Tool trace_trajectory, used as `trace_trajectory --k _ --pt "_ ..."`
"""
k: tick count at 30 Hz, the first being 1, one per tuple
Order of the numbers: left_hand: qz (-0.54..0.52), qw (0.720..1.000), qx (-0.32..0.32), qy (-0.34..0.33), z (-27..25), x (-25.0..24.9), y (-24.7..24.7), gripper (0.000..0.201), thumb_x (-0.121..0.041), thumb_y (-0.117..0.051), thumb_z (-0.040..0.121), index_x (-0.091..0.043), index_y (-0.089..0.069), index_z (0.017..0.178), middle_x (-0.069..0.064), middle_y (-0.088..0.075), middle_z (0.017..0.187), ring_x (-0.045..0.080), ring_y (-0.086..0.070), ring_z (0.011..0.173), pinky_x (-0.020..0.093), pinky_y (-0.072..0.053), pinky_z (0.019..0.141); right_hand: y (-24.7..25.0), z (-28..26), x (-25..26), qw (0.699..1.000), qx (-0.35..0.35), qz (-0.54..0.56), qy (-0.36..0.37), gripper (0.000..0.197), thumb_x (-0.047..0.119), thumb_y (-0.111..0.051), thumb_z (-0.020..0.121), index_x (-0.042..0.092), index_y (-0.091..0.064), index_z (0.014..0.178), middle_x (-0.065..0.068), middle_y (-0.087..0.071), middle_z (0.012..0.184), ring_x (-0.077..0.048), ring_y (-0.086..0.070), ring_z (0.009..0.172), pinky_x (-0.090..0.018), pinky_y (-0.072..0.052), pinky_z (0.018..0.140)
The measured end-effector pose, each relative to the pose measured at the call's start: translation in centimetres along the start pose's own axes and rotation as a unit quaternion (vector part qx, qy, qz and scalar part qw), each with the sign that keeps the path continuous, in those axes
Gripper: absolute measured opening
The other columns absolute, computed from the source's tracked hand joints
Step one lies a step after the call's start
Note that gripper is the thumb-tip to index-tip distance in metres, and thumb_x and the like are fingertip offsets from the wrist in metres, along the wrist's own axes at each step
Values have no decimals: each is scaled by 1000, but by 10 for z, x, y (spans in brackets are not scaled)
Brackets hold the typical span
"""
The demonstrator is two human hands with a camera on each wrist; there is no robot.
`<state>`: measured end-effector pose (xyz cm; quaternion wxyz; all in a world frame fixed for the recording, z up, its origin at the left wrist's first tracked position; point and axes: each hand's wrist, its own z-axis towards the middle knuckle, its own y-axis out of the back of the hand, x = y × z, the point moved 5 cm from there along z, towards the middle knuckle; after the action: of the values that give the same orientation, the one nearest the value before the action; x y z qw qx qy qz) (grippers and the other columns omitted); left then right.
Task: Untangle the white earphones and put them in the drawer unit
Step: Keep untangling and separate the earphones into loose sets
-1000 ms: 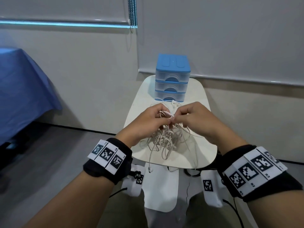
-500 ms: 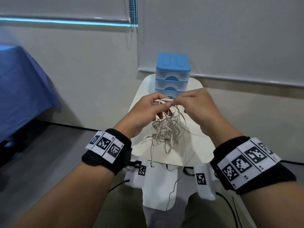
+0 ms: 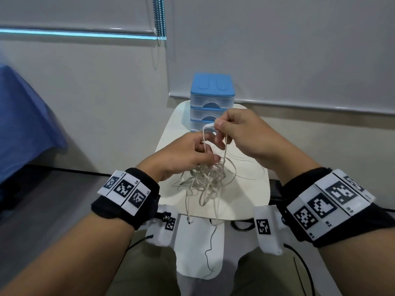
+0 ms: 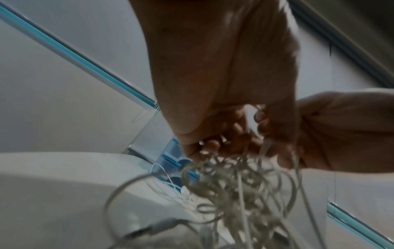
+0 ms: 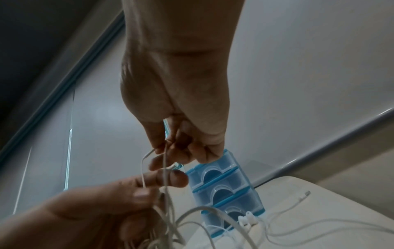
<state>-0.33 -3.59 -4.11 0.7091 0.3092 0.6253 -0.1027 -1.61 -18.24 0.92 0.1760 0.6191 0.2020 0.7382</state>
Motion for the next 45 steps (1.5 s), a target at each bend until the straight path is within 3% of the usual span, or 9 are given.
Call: trace_trajectory --k 5,10,16,22,26,30,36,39,45 --pt "-4 999 12 -31 4 -6 -14 10 -17 -69 98 -14 -78 95 4 -71 86 7 -56 74 21 -43 73 10 4 13 999 0 -41 30 11 16 -69 95 11 -60 100 1 -55 67 -3 -40 46 -18 -34 50" --pt "40 999 7 10 13 7 -16 21 -25 -76 94 -16 -76 75 15 -72 85 23 -52 80 41 -35 75 33 5 11 998 -39 -43 11 30 -10 -64 79 13 -59 97 -7 -53 68 -14 -52 46 -32 -41 53" --pt "45 999 15 25 17 11 -14 18 -23 -72 97 -11 -77 86 0 -68 79 16 -52 74 25 -41 65 50 4 -13 982 -166 68 -57 34 -15 -61 80 8 -54 103 -7 -49 86 -26 -70 48 -67 -59 72" --pt "40 999 4 19 15 14 -12 29 -32 -62 103 -14 -80 88 11 -49 77 26 -38 75 39 -30 73 52 4 -20 966 -251 -61 13 29 -5 -65 79 13 -56 100 0 -56 77 -15 -52 65 -29 -47 57" --pt "45 998 -5 32 13 19 -8 25 -28 -64 102 -16 -80 86 7 -52 74 23 -40 75 39 -30 75 34 8 -33 960 -130 -246 36 57 1 -64 83 31 -43 128 -1 -47 135 -25 -55 100 -33 -40 78" --pt "36 999 -16 33 15 16 -5 25 -26 -65 101 -19 -78 80 7 -53 75 25 -41 76 41 -30 74 24 4 -49 926 -72 -372 -6 91 -3 -62 80 46 -23 146 -2 -14 162 -30 -28 150 -62 -20 118" --pt "15 999 -22 26 19 17 -12 24 -31 -65 97 -21 -74 77 8 -54 79 23 -43 76 41 -32 74 7 -8 -50 972 5 -234 31 93 5 -65 77 54 -26 145 11 -22 156 -19 -65 108 -49 -46 103" --pt "10 999 -24 25 20 18 -11 25 -29 -65 100 -19 -73 79 4 -57 79 20 -46 77 37 -34 75 0 -11 -41 993 33 -90 72 79 -1 -67 81 44 -43 141 13 -37 142 -12 -70 98 -21 -53 80" --pt "-34 999 -2 26 14 21 -14 25 -22 -64 102 -6 -72 84 9 -70 86 13 -54 69 24 -41 66 17 -1 -32 981 29 -191 28 14 7 -74 85 20 -76 91 0 -73 86 0 -59 51 -25 -46 59"
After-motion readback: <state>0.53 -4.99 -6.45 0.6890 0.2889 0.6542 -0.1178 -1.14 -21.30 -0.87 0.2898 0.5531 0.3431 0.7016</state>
